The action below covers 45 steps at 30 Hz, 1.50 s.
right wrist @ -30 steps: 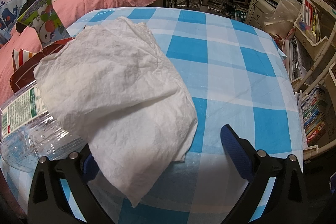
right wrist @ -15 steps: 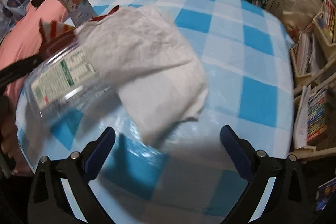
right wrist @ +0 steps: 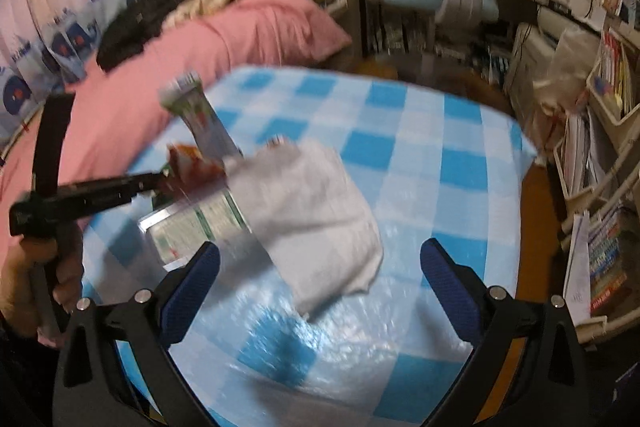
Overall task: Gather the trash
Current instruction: 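Grasp the green felt piece with the white label using the left tool, then grasp and lift the white tissue with the right tool while the left tool holds the green felt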
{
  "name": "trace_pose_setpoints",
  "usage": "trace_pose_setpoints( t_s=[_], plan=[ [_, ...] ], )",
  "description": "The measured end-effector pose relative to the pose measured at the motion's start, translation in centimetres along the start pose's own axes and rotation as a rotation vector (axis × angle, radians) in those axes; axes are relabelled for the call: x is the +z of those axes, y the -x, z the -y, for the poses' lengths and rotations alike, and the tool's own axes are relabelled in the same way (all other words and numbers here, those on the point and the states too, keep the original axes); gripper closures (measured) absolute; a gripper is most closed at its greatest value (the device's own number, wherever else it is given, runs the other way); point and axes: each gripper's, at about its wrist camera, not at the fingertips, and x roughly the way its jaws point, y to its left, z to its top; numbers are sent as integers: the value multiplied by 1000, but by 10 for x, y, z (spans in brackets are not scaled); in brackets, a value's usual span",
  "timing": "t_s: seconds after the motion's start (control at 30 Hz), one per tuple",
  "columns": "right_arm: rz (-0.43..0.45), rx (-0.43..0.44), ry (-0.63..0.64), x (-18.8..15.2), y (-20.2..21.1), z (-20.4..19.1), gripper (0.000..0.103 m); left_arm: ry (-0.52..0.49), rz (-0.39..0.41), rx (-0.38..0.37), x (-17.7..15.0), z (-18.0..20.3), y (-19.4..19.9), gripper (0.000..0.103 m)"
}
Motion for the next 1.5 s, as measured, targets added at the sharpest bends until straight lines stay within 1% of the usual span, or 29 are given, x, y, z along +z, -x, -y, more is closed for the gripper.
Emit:
trace_pose_setpoints(
  t_s=[0.03, 0.33, 0.47, 0.6, 0.73, 1.0, 1.1, 1.17, 1.2, 1.23, 1.27, 1.33, 1.4, 1.43, 1.47, 1.5],
  plan=[
    [14, 13, -5, 2, 1, 0, 7, 1, 6, -3, 0, -1, 3, 83],
    [-28, 54, -18, -2, -11, -10, 7, 31, 54, -25, 3, -15, 26, 83],
    [-22, 76, 10, -5, -9, -21, 7, 41, 55, -16, 4, -19, 28, 83],
    [-24, 87, 6, -5, -10, -24, 7, 49, 51, -19, 4, -20, 28, 83],
    [-26, 72, 7, -4, -14, -25, 7, 38, 56, -16, 4, -19, 29, 83],
    [-24, 64, -49, -3, -18, -13, 7, 34, 49, -15, 4, -16, 29, 83],
    [-39, 17, -55, 0, -28, -8, 7, 28, 45, -15, 3, -15, 29, 83],
    [-67, 9, -109, 0, -41, 5, 8, 26, 42, -15, 3, -15, 28, 83],
    [-81, 22, -145, 0, -46, 13, 8, 24, 40, -15, 3, -14, 27, 83],
    [-90, 35, -176, 0, -51, 20, 11, 23, 39, -15, 3, -15, 26, 83],
    [-99, 39, -194, 0, -54, 24, 17, 23, 38, -16, 3, -15, 26, 83],
    [-127, 29, -212, 1, -65, 31, 23, 25, 36, -16, 3, -15, 25, 83],
    [-144, 45, -232, 1, -74, 35, 26, 25, 34, -17, 4, -15, 25, 83],
    [-157, 53, -235, 1, -80, 36, 31, 24, 34, -16, 4, -15, 24, 83],
    [-167, 56, -232, 1, -83, 35, 40, 23, 33, -16, 4, -15, 24, 83],
    [-186, 55, -234, 0, -88, 35, 44, 21, 33, -17, 4, -14, 24, 83]
  ],
)
